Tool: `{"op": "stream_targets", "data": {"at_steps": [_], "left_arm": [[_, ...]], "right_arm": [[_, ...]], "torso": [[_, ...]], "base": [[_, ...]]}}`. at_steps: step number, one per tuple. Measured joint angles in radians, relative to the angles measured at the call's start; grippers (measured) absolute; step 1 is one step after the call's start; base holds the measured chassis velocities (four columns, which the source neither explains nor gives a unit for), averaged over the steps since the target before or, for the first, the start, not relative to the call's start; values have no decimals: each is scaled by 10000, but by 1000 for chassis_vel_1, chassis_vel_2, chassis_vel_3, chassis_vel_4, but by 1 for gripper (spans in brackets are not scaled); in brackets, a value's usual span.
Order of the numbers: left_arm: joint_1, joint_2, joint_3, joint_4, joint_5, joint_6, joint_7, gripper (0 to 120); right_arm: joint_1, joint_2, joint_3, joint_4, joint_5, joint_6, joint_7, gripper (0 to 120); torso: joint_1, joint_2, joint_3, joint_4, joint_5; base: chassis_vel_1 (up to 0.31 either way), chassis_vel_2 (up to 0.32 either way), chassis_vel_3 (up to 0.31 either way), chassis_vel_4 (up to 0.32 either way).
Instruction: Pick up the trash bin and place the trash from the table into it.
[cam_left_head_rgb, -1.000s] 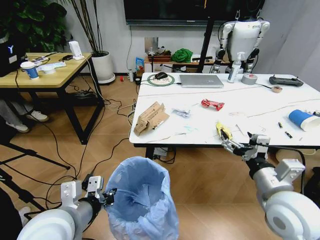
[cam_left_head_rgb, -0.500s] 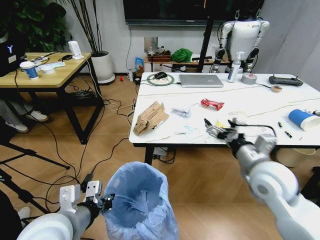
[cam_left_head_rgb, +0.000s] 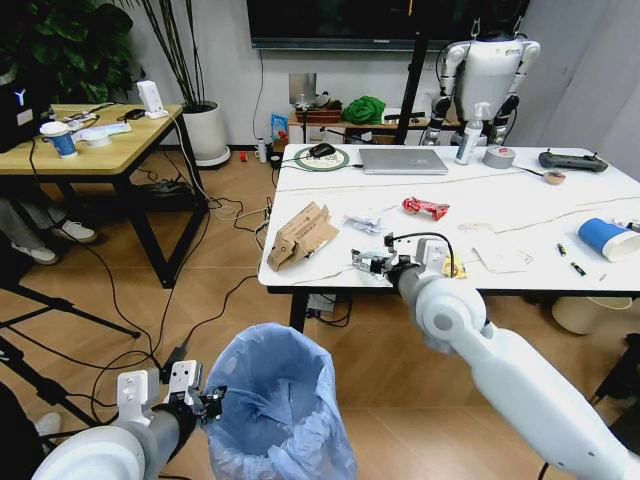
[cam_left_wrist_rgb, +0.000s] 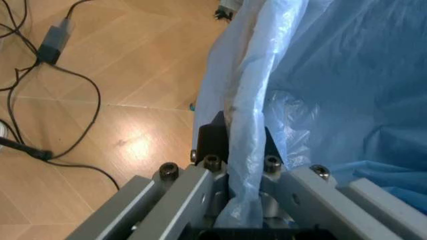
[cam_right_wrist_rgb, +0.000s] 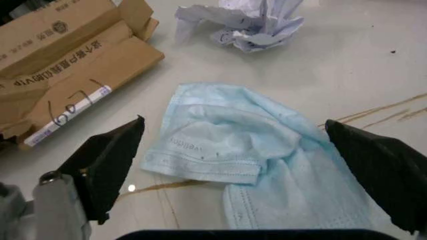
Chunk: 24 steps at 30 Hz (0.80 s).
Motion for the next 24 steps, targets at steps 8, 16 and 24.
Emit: {"op": "stream_targets", "data": {"at_steps": [8, 16, 24], "left_arm": [[-238, 53, 27, 0, -178, -1, 9, 0], [-338, 87, 42, 0, -244, 0, 128, 0], [-338, 87, 1, 0, -243, -1, 144, 0]], "right_arm": [[-24, -42, -81, -172, -308, -13, -8, 68], [-106, -75, -228, -292, -1330, -11, -308, 41], [-165, -57, -312, -383, -1747, 39, -533, 14]], "torso": [[-2, -5, -3, -1, 1], [-5, -9, -5, 0, 2], [-5, -12, -7, 0, 2]], "base": [[0, 0, 0, 0], [0, 0, 0, 0], [0, 0, 0, 0]]}}
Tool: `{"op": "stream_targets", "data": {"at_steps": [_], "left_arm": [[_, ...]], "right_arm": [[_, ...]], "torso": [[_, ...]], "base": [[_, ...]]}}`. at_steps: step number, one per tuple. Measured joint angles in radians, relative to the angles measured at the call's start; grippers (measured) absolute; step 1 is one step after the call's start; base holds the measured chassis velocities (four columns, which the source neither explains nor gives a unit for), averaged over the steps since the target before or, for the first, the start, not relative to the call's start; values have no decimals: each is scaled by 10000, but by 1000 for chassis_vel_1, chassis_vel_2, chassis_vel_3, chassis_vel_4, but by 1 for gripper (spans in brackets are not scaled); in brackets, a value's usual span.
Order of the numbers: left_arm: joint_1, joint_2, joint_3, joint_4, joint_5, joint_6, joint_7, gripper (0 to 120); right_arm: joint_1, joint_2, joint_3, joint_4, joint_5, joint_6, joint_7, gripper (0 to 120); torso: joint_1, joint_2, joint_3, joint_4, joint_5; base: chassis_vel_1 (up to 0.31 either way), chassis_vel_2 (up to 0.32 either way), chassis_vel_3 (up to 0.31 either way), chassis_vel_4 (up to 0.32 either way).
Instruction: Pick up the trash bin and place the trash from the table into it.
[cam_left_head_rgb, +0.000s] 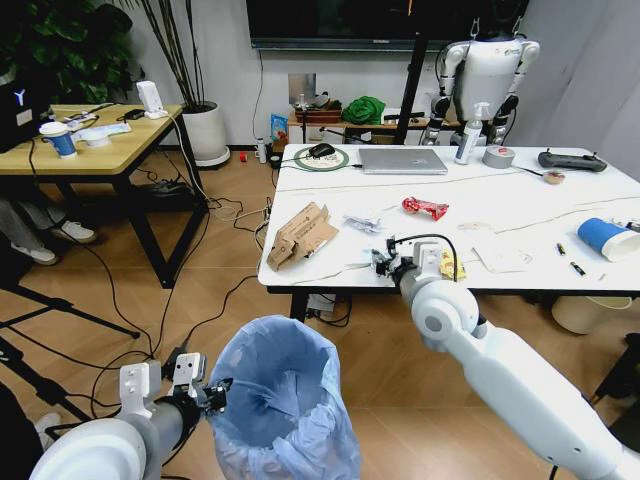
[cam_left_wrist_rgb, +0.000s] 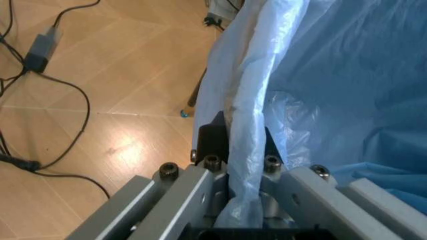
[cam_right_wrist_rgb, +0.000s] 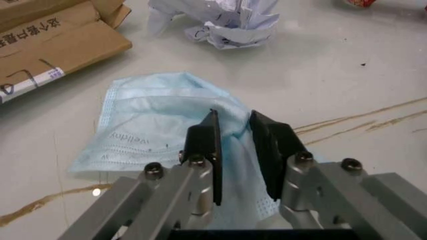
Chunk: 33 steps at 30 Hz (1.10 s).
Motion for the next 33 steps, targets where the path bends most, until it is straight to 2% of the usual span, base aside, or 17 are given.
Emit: {"op": "stream_targets", "data": {"at_steps": [3, 6, 13, 21, 24, 33], "left_arm": [[19, -27, -15, 0, 6, 0, -5, 0], [37, -62, -13, 0, 16, 1, -6, 0], [34, -107, 2, 0, 44, 0, -62, 0], [-47, -183, 69, 0, 67, 0, -131, 0], [-154, -186, 87, 0, 69, 0, -137, 0], [-383, -227, 172, 0, 62, 0, -194, 0]], "right_arm": [[-8, -1, -35, 8, -24, 31, -13, 2], [-8, -4, -39, 31, -27, 67, -17, 0], [-127, -72, 236, 337, -58, 446, -525, 0], [-790, -354, 1225, 1674, 88, 884, -1694, 0], [-1309, -674, 1598, 2607, 280, 1020, -2440, 0], [-2397, -888, 1748, 3626, 13, 1502, -4268, 0]], "torso": [[-1, -1, -1, 0, 0], [-1, -1, -1, 0, 0], [-1, -2, -1, 0, 0], [-2, -3, -3, 1, 0], [-2, -3, -3, -1, 1], [-3, -3, -3, 1, 1]], "base": [[0, 0, 0, 0], [0, 0, 0, 0], [0, 0, 0, 0], [0, 0, 0, 0], [0, 0, 0, 0], [0, 0, 0, 0]]}}
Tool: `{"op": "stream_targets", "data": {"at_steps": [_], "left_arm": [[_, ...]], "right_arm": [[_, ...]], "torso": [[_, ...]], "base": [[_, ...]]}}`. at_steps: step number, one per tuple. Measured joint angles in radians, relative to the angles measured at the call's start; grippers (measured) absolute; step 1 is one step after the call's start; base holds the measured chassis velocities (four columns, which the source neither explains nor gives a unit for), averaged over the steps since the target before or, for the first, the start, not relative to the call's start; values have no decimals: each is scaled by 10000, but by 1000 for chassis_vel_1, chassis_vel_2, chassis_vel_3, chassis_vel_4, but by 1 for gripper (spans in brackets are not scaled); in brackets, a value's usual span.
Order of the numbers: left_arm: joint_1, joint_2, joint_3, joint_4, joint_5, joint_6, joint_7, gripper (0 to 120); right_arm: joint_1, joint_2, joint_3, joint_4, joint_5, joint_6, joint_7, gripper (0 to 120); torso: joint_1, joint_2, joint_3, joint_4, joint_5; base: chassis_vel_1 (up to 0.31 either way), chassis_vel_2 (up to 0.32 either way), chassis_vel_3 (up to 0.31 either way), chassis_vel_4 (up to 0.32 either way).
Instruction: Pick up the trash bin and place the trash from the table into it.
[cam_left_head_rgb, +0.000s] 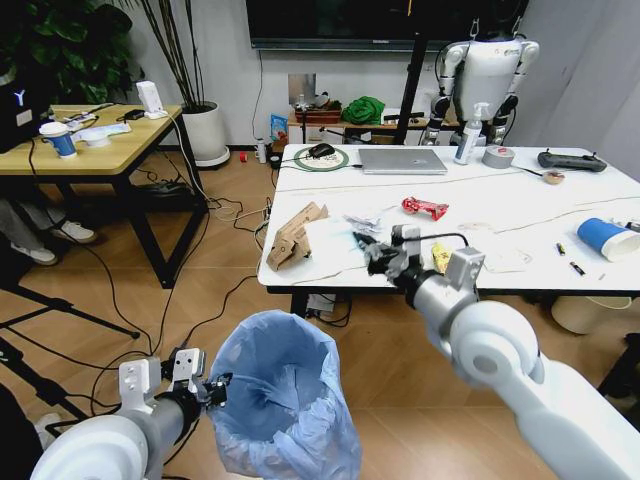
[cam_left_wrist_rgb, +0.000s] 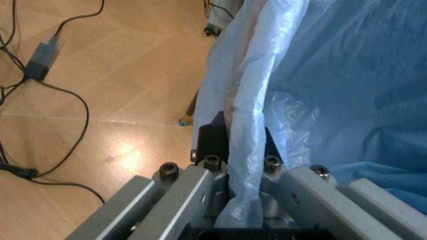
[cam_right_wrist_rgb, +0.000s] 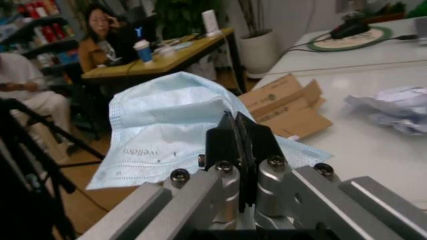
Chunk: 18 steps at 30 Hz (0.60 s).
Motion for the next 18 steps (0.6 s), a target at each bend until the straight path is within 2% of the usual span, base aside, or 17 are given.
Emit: {"op": "stream_targets", "data": {"at_steps": [9, 14, 18], "left_arm": [[-158, 42, 113, 0, -64, 0, -27, 0], [-292, 51, 126, 0, -192, 0, -51, 0], [-400, 79, 136, 0, -329, 0, -98, 0]], "right_arm": [[-848, -396, -55, 887, -691, 198, -2277, 0], [-981, -675, -579, 1031, -1373, 219, -2764, 0], [-972, -764, -1250, 994, -2452, 189, -2993, 1]], "torso": [[0, 0, 0, 0, 0], [-1, 0, 0, -1, -1], [0, -1, 0, 0, -1]], "base": [[0, 0, 0, 0], [0, 0, 0, 0], [0, 0, 0, 0]]}}
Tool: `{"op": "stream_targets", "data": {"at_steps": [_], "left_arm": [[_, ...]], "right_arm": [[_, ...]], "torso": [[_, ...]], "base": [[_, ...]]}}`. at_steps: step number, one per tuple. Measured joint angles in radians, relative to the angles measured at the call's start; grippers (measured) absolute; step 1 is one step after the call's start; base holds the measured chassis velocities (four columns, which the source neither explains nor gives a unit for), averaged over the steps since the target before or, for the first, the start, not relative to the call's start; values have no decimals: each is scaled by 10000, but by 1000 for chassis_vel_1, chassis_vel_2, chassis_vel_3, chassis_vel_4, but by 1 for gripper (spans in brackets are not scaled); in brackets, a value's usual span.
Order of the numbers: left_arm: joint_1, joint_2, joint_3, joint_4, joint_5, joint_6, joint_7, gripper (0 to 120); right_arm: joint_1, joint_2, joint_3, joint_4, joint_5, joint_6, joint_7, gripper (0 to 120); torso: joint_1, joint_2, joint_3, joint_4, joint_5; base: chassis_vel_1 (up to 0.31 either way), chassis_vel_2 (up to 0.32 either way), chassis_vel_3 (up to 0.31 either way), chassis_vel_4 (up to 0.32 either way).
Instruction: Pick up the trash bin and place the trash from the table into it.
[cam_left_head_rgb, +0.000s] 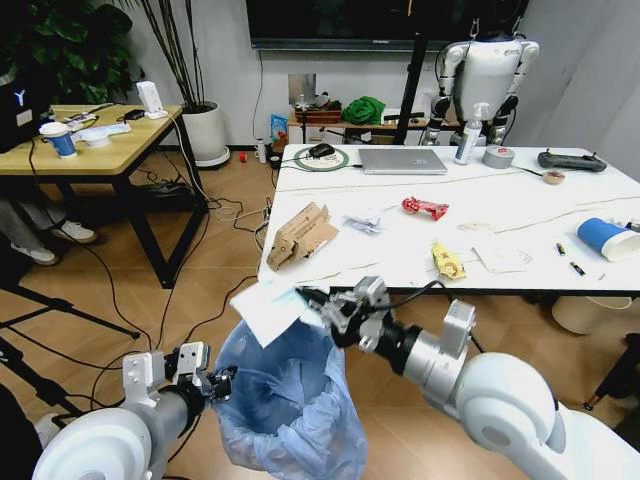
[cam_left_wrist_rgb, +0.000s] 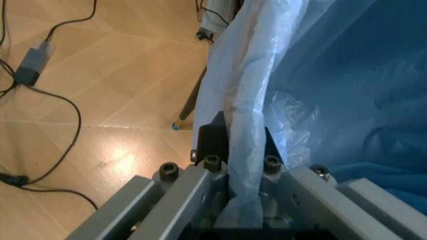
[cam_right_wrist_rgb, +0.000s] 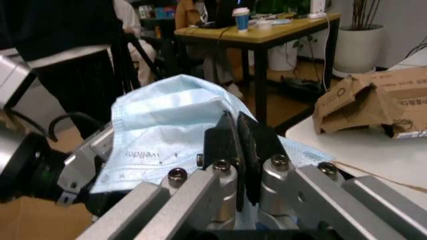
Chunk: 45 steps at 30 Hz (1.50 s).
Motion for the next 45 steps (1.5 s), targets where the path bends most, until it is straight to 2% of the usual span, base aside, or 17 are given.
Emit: {"op": "stream_targets", "data": {"at_steps": [3, 6, 8, 12, 13, 16, 19, 23, 25, 26, 29, 31, 36, 39, 40, 44, 45], "left_arm": [[-25, 7, -7, 0, -68, 0, -14, 0], [-59, 7, -16, 0, -154, 0, -26, 0], [-62, 1, -16, 0, -171, 0, -27, 0], [-41, -11, -23, 0, -186, 0, -33, 0], [-41, -11, -23, 0, -186, 0, -33, 0], [-57, -19, -14, 0, -198, 0, -34, 0], [-51, -23, -5, 0, -201, 0, -34, 0], [12, -21, -7, 0, -199, 0, -34, 0], [40, -36, 1, 0, -180, 0, -34, 0], [40, -36, 1, 0, -180, 0, -34, 0], [108, -79, 0, 0, -140, 0, -28, 0], [134, -96, -8, 0, -122, 0, -28, 0], [143, -148, -23, 0, -87, 0, -12, 0], [85, -116, -29, 0, -91, 0, -5, 0], [85, -116, -29, 0, -91, 0, -5, 0], [-82, -14, -36, 1, -185, 0, 2, 0], [-82, -14, -36, 1, -185, 0, 2, 0]], "right_arm": [[4, -23, -186, -15, -231, -90, -41, 4], [-76, -100, -349, -6, -547, -93, -156, 17], [-121, -109, -349, -11, -698, -76, -213, 19], [-393, -131, -81, -44, -921, -6, -365, 39], [-393, -131, -81, -44, -921, -6, -365, 39], [-617, -133, 155, -45, -943, 31, -364, 52], [-657, 0, 346, -43, -832, 34, -100, 58], [-256, 316, 595, -206, -8, -224, 1168, 74], [267, 547, 583, -710, 244, -243, 1837, 86], [267, 547, 583, -710, 244, -243, 1837, 86], [1104, 917, 241, -1331, 837, -360, 2968, 98], [1430, 1048, 105, -1496, 1172, -473, 3515, 99], [2640, 1911, -833, -2007, 3170, -748, 5931, 100], [3060, 2656, -1260, -2369, 4142, -737, 6512, 100], [3060, 2656, -1260, -2369, 4142, -737, 6512, 100], [3688, 4005, -1756, -3096, 5115, -568, 7606, 100], [3688, 4005, -1756, -3096, 5115, -568, 7606, 100]], "torso": [[0, 0, 0, 1, 0], [0, 0, 0, 0, 0], [0, 0, 0, 0, 0], [0, 0, 0, 0, 0], [0, 0, 0, 0, 0], [0, 0, 0, -1, 0], [0, 0, 0, -1, 0], [0, 0, 0, 0, 0], [1, 0, 1, -1, 0], [1, 0, 1, -1, 0], [2, -1, 1, -1, 2], [2, -1, 2, -1, 0], [2, -1, 2, 0, -1], [2, -1, 1, -1, -3], [2, -1, 1, -1, -3], [2, -1, 1, 3, -4], [2, -1, 1, 3, -4]], "base": [[0, 0, 0, 0], [0, 0, 0, 0], [0, 0, 0, 0], [0, 0, 0, 0], [0, 0, 0, 0], [0, 0, 0, 0], [0, 0, 0, 0], [0, 0, 0, 0], [0, 0, 0, 0], [0, 0, 0, 0], [0, 0, 0, 0], [0, 0, 0, 0], [0, 0, 0, 0], [0, 0, 0, 0], [0, 0, 0, 0], [0, 0, 0, 0], [0, 0, 0, 0]]}}
